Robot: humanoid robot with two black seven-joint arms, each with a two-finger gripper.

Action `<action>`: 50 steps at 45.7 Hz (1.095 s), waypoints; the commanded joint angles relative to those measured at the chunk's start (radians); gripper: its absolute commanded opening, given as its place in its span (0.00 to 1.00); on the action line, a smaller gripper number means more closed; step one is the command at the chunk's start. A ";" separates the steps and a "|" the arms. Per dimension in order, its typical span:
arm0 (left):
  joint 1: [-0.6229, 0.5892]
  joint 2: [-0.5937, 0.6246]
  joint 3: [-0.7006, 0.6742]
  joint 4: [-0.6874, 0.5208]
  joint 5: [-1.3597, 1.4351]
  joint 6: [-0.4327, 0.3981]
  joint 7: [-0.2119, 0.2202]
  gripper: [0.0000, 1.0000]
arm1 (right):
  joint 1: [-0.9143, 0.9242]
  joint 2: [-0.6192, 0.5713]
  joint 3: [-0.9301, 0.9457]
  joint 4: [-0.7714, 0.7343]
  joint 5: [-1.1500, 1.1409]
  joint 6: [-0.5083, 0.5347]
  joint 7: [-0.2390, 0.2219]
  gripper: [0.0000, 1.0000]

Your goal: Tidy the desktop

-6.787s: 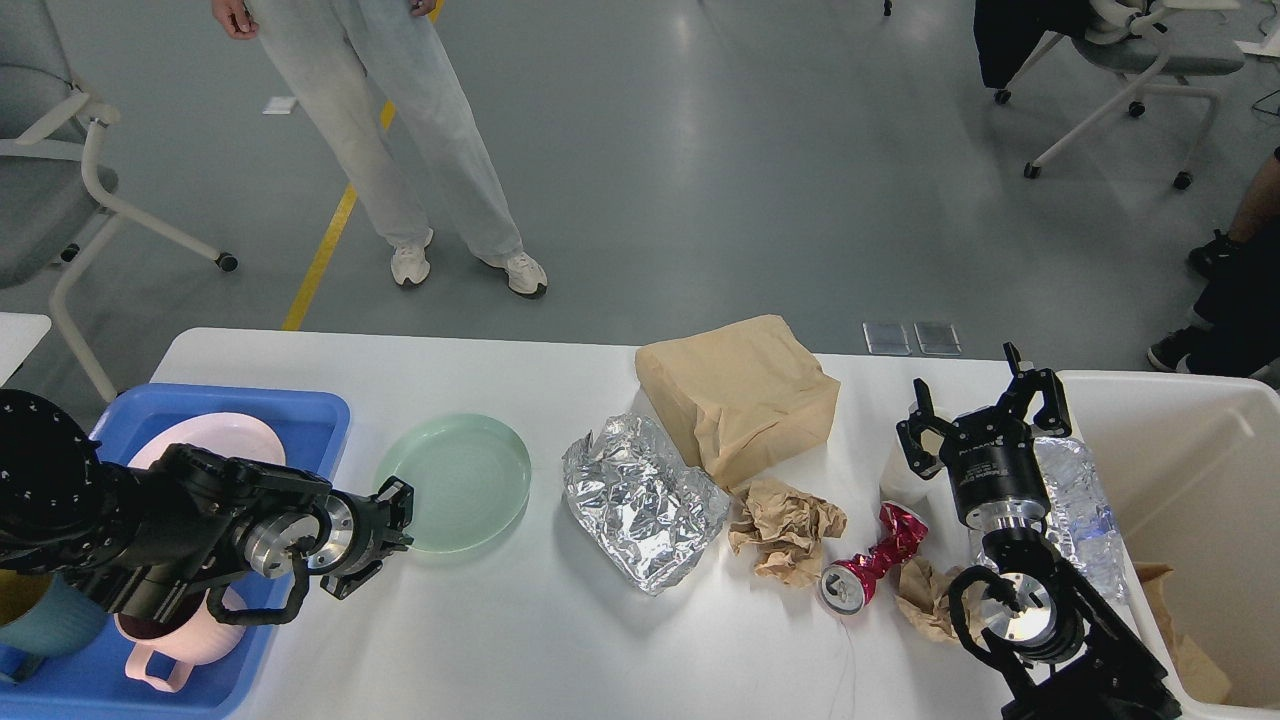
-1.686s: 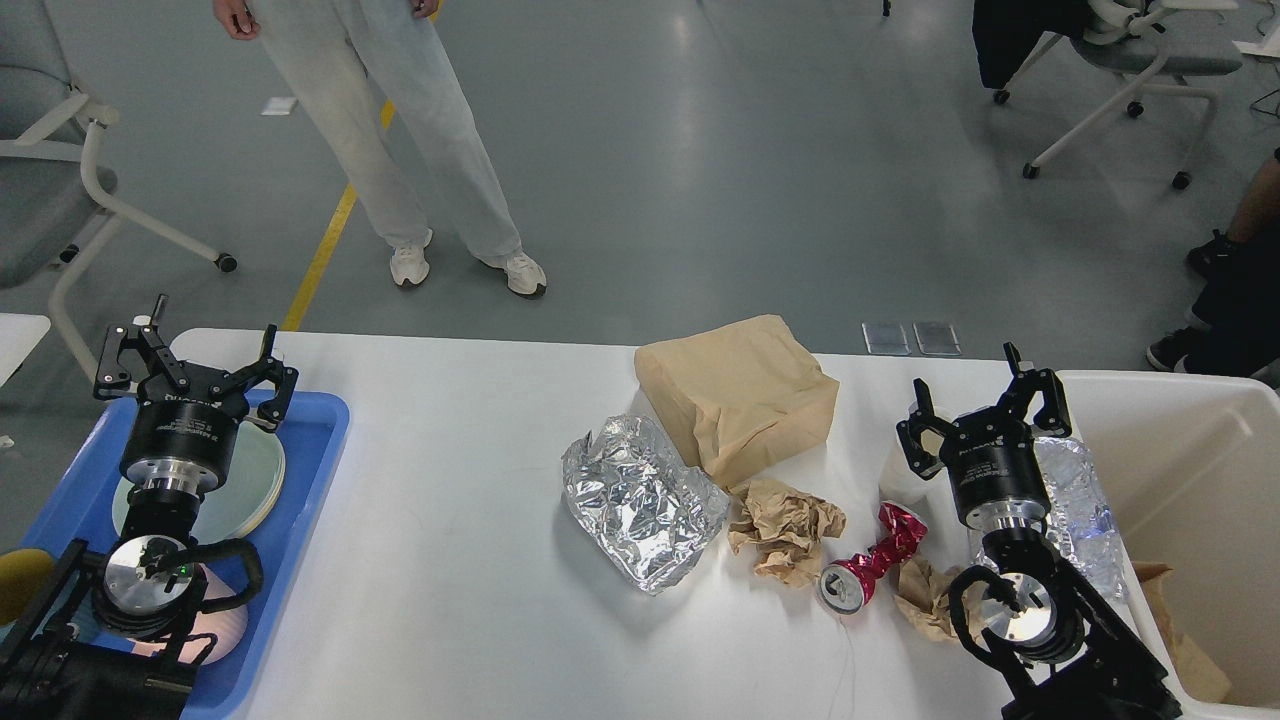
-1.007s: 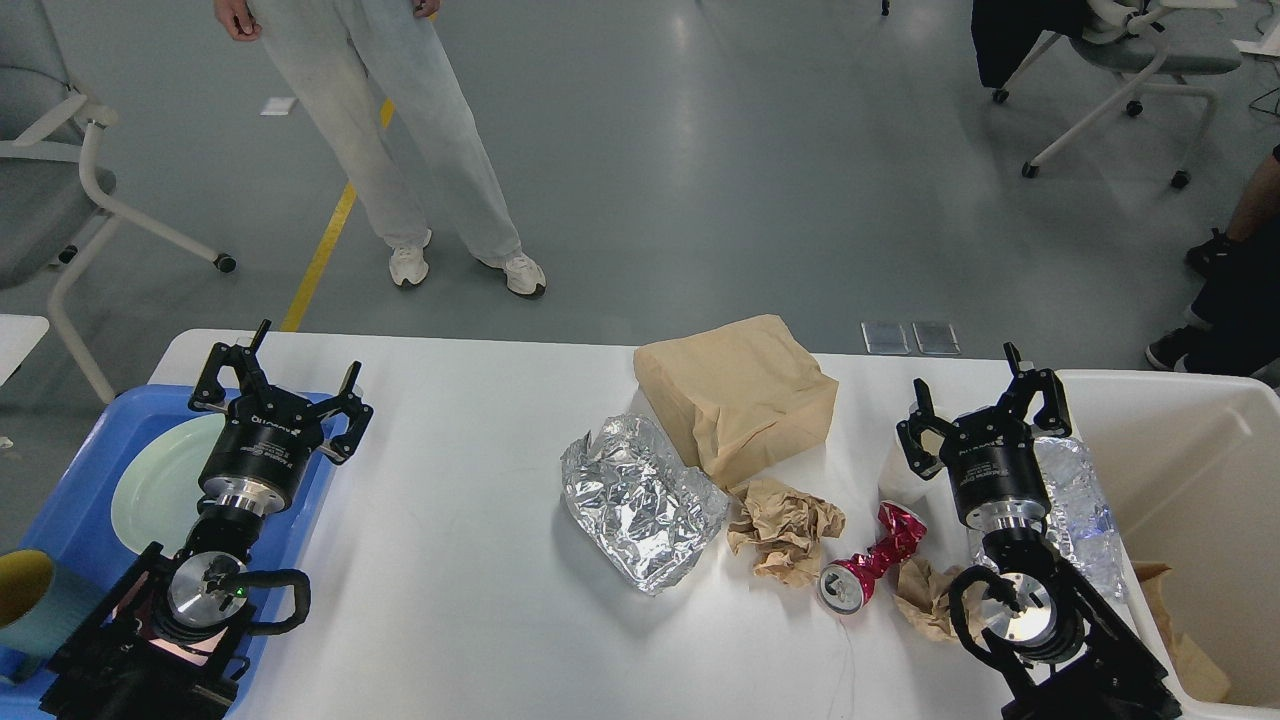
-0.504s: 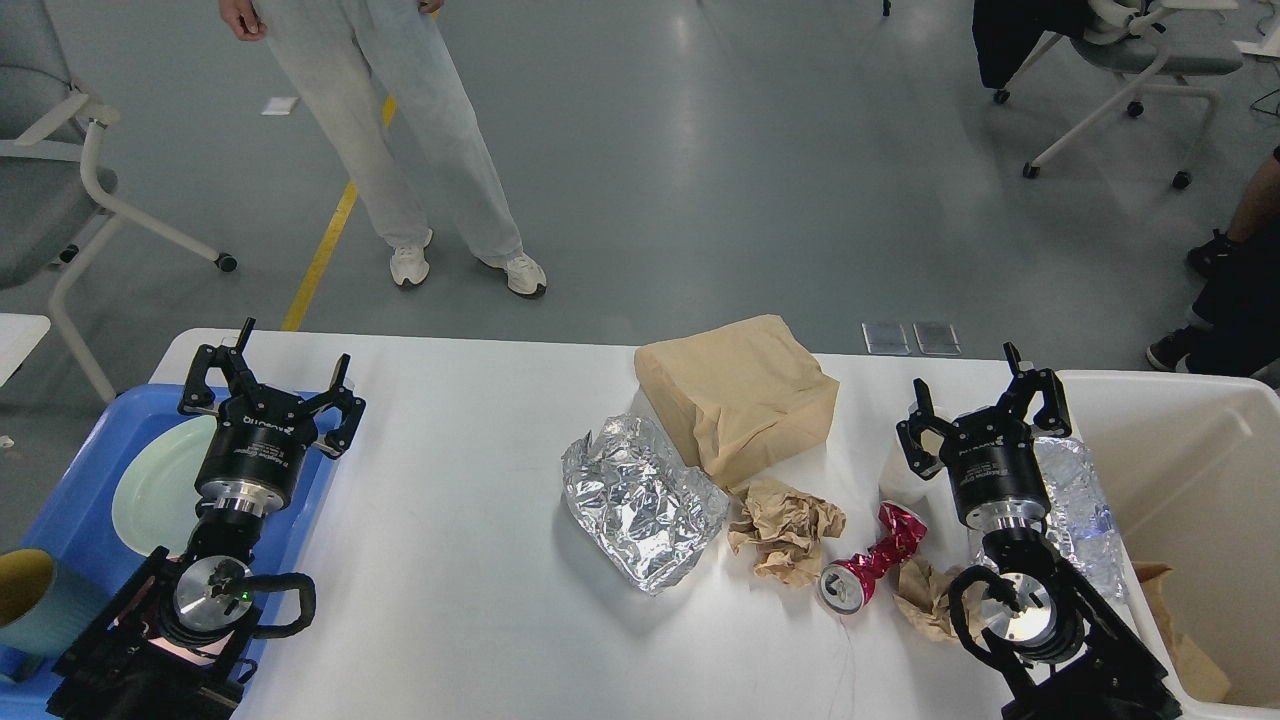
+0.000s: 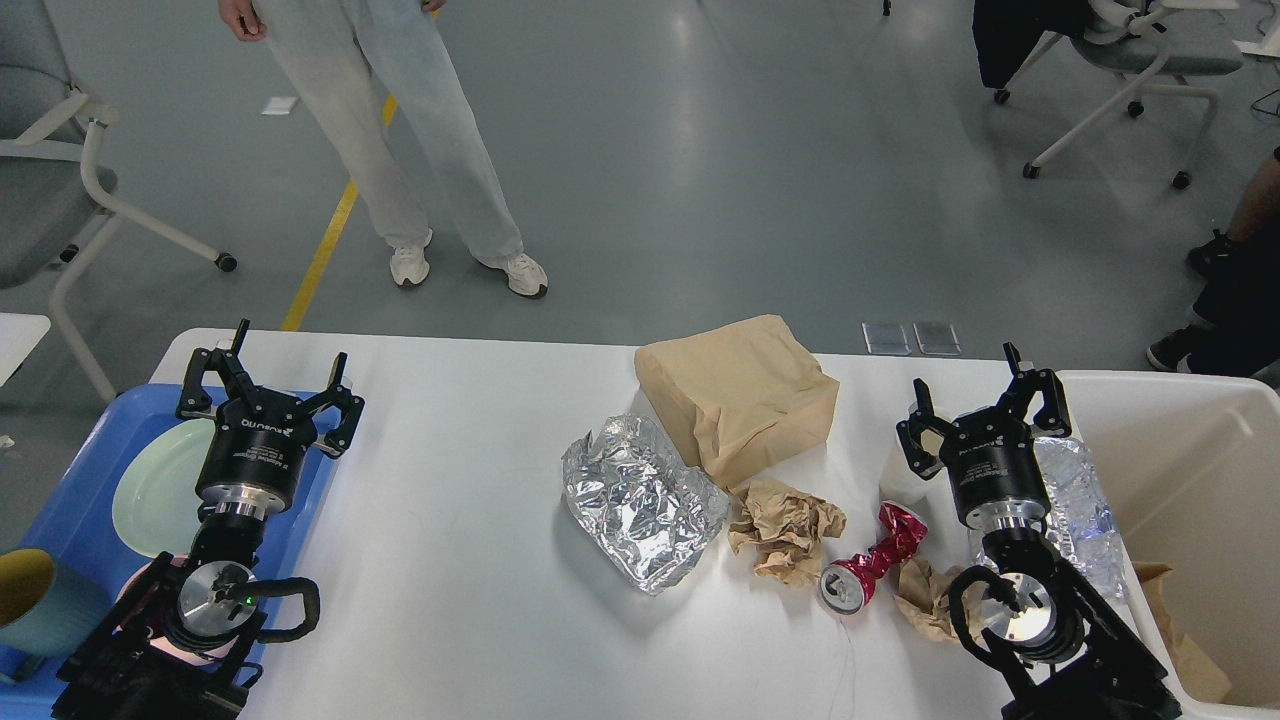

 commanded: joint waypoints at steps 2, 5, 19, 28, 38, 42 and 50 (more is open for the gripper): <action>0.000 0.002 0.000 0.001 -0.001 0.000 0.000 0.96 | 0.002 -0.002 -0.005 -0.002 -0.001 0.000 -0.005 1.00; 0.000 0.002 0.000 0.000 -0.001 0.000 0.000 0.96 | 0.002 0.003 -0.011 0.000 0.000 0.002 -0.003 1.00; 0.000 0.000 0.000 0.000 -0.001 0.000 0.000 0.96 | 0.043 -0.122 0.002 0.005 0.028 0.011 -0.014 1.00; 0.000 0.000 0.000 0.001 0.001 0.000 0.000 0.96 | 0.041 -0.276 -0.014 0.003 0.141 0.014 -0.025 1.00; 0.000 0.000 0.000 0.001 0.001 0.000 0.000 0.96 | -0.003 -0.272 -0.057 -0.009 0.155 0.014 -0.097 1.00; 0.000 0.000 0.000 0.000 -0.001 0.000 0.000 0.96 | -0.017 -0.267 -0.072 -0.006 0.157 0.018 -0.095 1.00; 0.000 0.000 0.000 0.000 -0.001 0.000 0.000 0.96 | -0.020 -0.264 -0.075 -0.003 0.157 0.070 -0.097 1.00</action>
